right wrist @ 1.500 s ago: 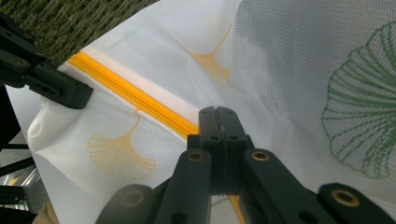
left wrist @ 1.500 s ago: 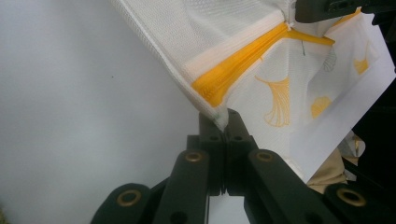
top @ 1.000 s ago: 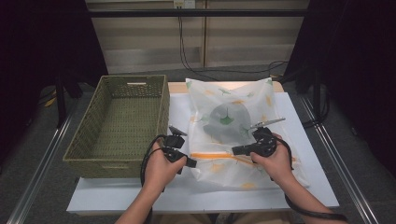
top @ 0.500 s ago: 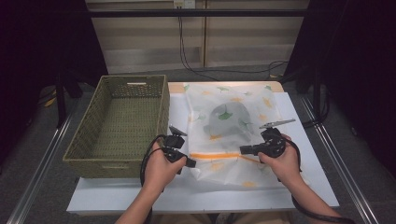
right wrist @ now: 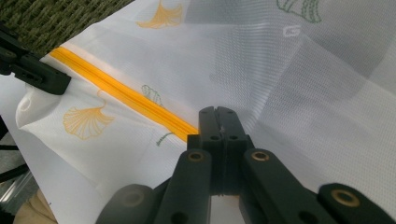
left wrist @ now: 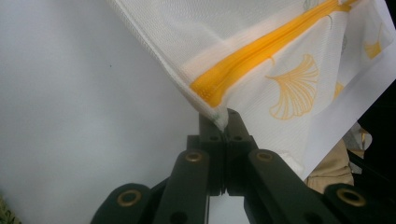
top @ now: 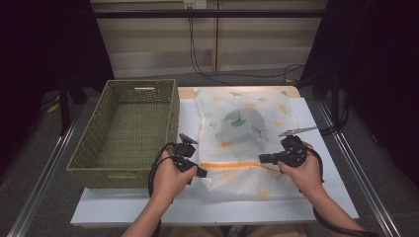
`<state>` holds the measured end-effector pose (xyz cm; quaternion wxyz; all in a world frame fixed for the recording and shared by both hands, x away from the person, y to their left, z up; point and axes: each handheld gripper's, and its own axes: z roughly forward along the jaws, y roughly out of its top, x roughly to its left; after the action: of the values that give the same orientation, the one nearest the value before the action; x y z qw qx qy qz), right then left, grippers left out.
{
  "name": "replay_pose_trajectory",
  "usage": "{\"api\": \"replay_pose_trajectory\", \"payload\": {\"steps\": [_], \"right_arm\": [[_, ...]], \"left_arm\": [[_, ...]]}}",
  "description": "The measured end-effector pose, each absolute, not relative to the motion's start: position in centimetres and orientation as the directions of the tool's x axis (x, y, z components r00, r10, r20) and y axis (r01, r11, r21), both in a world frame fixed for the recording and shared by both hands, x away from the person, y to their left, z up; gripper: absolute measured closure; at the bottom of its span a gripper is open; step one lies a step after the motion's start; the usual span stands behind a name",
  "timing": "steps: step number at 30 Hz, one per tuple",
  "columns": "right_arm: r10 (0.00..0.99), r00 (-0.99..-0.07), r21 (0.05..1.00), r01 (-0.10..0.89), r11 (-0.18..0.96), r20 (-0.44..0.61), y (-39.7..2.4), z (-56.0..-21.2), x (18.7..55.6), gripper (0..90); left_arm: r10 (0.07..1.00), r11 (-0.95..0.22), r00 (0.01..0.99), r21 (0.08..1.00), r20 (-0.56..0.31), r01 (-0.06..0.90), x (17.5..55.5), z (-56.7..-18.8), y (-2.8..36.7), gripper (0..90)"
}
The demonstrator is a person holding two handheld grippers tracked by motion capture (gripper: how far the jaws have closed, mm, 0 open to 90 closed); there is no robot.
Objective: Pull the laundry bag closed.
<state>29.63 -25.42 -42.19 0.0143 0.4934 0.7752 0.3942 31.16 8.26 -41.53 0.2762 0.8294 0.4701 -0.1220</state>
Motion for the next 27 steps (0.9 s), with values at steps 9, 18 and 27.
{"api": "replay_pose_trajectory", "payload": {"steps": [9, 18, 27], "right_arm": [[0.798, -0.496, 0.618, 0.758, 0.207, 0.341, -26.0, -42.3, 29.7, 90.0], [0.812, -0.480, 0.617, 0.762, 0.200, 0.330, -27.0, -42.5, 29.8, 90.0], [0.834, -0.452, 0.606, 0.773, 0.188, 0.317, -28.2, -42.8, 29.7, 90.0]], "left_arm": [[0.715, -0.397, 0.521, 0.343, -0.466, 0.851, 31.2, -41.5, 8.3, 89.1], [0.713, -0.406, 0.521, 0.330, -0.469, 0.852, 31.2, -41.6, 8.2, 89.1], [0.714, -0.408, 0.521, 0.328, -0.467, 0.852, 31.3, -41.6, 8.4, 89.1]]}}
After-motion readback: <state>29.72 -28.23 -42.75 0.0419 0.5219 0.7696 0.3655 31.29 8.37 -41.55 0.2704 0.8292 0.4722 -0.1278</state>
